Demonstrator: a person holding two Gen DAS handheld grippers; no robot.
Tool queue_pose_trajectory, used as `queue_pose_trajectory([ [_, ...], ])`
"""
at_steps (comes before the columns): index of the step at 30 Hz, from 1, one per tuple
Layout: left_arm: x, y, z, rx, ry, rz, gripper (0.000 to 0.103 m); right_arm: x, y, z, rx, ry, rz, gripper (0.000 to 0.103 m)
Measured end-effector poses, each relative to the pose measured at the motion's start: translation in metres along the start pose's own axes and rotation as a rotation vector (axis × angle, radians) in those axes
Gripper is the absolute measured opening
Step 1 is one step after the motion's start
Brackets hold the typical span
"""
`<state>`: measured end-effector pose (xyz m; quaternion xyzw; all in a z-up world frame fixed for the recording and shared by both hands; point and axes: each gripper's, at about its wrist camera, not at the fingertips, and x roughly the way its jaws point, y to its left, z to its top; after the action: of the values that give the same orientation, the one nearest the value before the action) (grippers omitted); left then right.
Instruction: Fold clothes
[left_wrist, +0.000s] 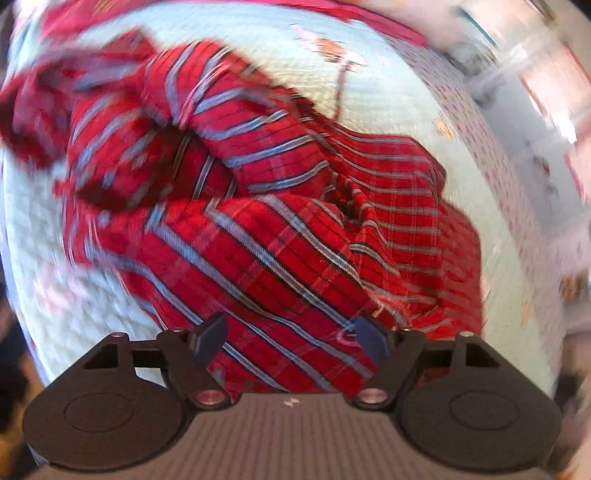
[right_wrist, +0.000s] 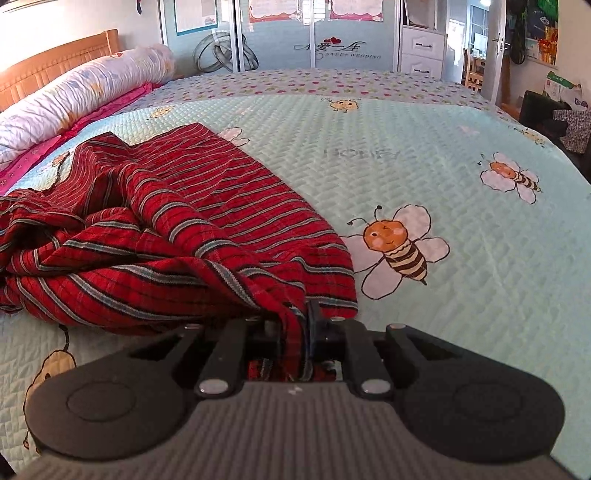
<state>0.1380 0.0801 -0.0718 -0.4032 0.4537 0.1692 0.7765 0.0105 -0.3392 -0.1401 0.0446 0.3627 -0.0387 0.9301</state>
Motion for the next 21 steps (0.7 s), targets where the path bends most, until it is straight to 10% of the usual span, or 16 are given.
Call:
queue_pose_trajectory([
  [9,0.018,-0.001,-0.01,-0.254,-0.04,-0.003,0.081,-0.002,0.005,-0.003,-0.034,-0.007,0.008,0.019],
  [16,0.046,-0.019,-0.001,-0.166,-0.154,0.145,0.078,0.0,0.007,-0.006,-0.055,0.001,0.017,0.02],
  [19,0.07,-0.02,0.002,-0.079,-0.103,0.189,0.055,-0.001,0.007,-0.006,-0.053,0.002,0.024,0.02],
  [21,0.074,-0.017,-0.005,-0.028,-0.099,0.202,0.007,-0.002,0.006,-0.006,-0.05,0.001,0.027,0.02],
])
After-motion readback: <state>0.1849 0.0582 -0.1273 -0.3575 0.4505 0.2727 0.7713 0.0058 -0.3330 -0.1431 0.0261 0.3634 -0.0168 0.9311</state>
